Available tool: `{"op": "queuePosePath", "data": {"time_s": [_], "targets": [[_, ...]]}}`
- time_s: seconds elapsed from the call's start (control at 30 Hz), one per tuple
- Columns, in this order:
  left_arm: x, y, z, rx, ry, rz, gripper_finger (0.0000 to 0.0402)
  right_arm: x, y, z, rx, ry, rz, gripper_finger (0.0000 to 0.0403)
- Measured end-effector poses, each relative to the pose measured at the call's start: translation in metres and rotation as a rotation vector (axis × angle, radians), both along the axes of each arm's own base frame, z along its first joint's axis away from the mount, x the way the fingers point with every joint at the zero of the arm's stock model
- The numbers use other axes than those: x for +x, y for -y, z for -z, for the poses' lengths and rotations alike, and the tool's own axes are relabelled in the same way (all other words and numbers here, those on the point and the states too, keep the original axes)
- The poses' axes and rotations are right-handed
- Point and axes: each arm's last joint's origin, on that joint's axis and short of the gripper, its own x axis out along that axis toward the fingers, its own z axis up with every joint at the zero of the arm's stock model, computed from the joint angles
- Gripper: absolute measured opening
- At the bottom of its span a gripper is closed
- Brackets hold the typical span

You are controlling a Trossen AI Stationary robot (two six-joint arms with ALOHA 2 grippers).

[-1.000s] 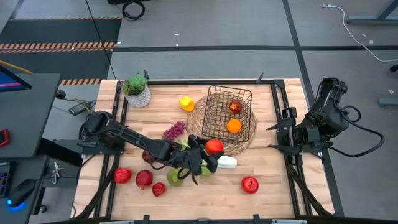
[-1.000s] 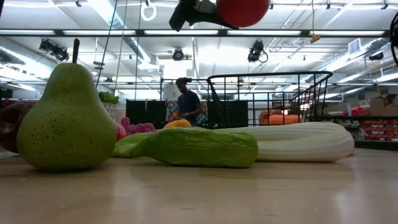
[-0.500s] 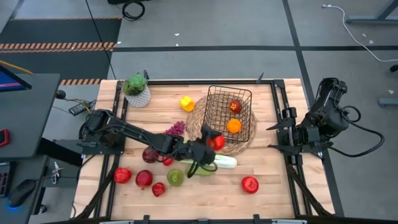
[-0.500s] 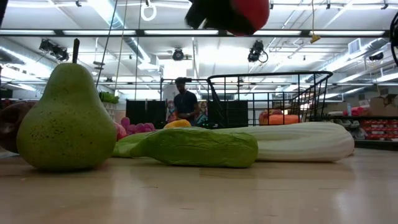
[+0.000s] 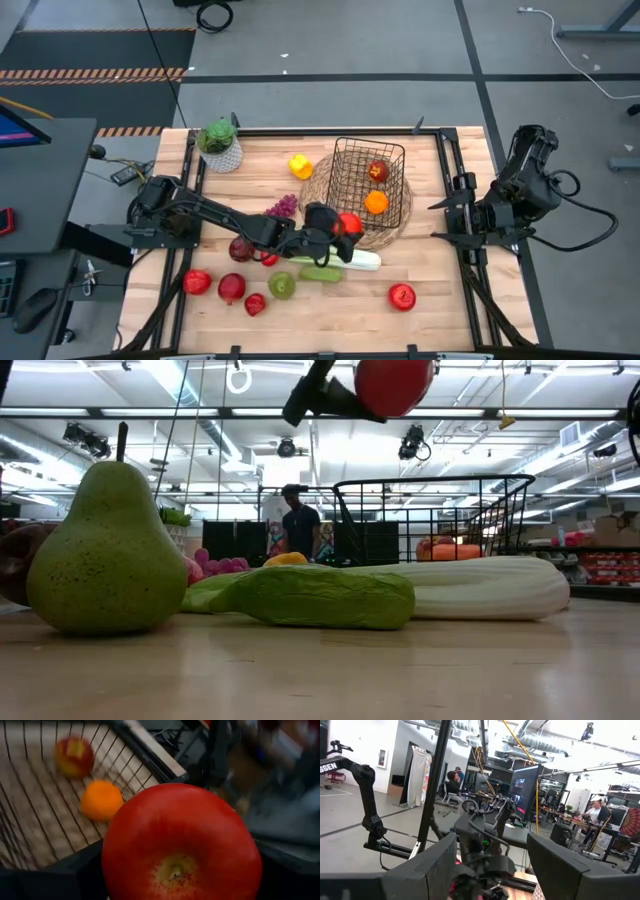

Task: Build produce basket
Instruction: Put the apple into the wire basket

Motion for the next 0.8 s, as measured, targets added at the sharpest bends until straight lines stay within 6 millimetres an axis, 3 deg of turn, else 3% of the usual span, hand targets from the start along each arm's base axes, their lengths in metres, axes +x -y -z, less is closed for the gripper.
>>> {"op": "queuePosePath", "data": {"time_s": [0.4, 0.57, 0.8], "targets": [[0.0000, 0.0000, 0.0000, -0.676, 0.291, -0.280, 0.0348, 0.0002, -0.0003, 0.0008, 0.018, -0.008, -0.005, 0.0247], [0.0004, -0.0015, 0.0000, -0.730, 0.316, -0.307, 0.0348, 0.0002, -0.0003, 0.0008, 0.018, -0.008, -0.005, 0.0247], [0.0003, -0.0015, 0.0000, -0.636, 0.276, -0.270, 0.0348, 0.0002, -0.0003, 0.0008, 0.018, -0.008, -0.005, 0.0247]]}}
